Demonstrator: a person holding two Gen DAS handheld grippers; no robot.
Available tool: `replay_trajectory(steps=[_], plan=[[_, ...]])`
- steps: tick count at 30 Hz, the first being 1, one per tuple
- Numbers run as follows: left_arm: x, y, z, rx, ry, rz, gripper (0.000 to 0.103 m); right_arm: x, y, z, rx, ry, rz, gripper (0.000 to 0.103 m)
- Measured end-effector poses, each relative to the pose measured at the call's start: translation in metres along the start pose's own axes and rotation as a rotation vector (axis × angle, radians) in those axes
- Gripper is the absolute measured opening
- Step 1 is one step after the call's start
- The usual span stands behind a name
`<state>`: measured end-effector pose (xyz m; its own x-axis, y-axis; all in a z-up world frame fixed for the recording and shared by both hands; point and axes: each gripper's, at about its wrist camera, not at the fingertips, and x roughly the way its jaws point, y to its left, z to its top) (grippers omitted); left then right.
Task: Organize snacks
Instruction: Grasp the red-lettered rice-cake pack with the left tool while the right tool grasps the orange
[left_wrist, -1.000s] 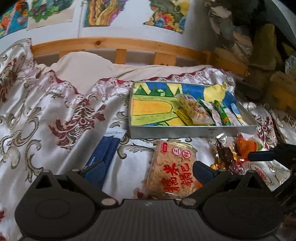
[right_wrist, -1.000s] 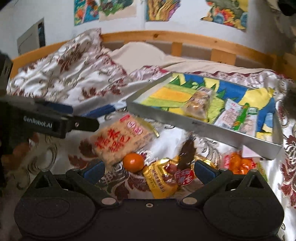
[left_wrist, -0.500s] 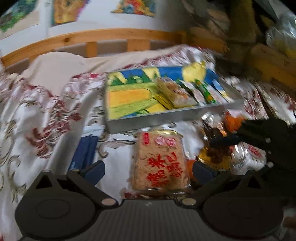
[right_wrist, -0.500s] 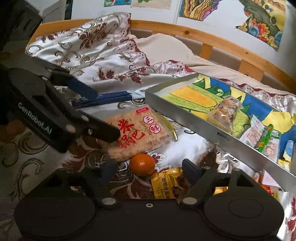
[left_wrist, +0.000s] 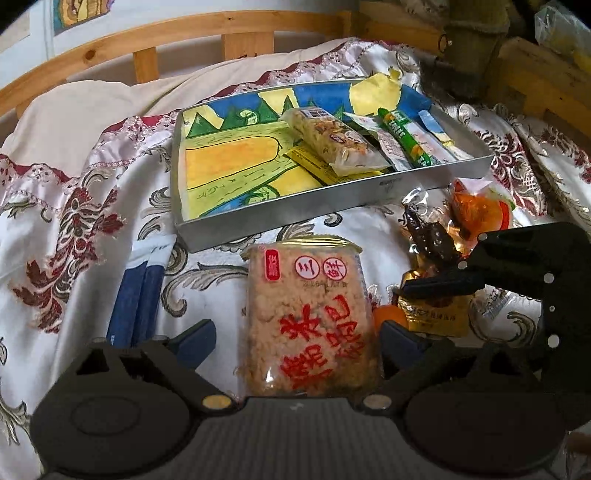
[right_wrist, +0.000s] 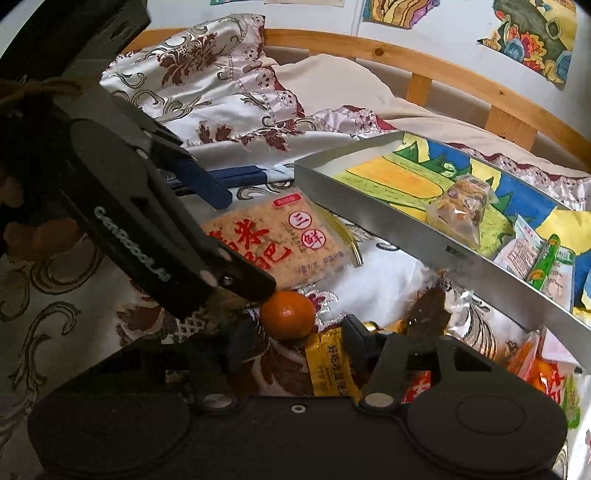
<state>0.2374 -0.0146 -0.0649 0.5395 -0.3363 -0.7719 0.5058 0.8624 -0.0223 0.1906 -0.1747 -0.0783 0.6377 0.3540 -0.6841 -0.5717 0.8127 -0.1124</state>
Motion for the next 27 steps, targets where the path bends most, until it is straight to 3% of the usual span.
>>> replay_trajectory(steps=[5, 15, 27], plan=[[0.001, -0.003, 0.005, 0.010, 0.031, -0.009, 0.087, 0.004, 0.003, 0.003, -0.025, -0.004, 0.012, 0.036], [0.004, 0.000, 0.012, -0.056, 0.055, -0.021, 0.087, -0.009, 0.002, -0.008, 0.001, -0.014, 0.007, 0.035], [0.011, -0.015, 0.009, -0.004, 0.068, 0.035, 0.081, -0.031, 0.003, -0.024, 0.104, -0.008, -0.003, 0.035]])
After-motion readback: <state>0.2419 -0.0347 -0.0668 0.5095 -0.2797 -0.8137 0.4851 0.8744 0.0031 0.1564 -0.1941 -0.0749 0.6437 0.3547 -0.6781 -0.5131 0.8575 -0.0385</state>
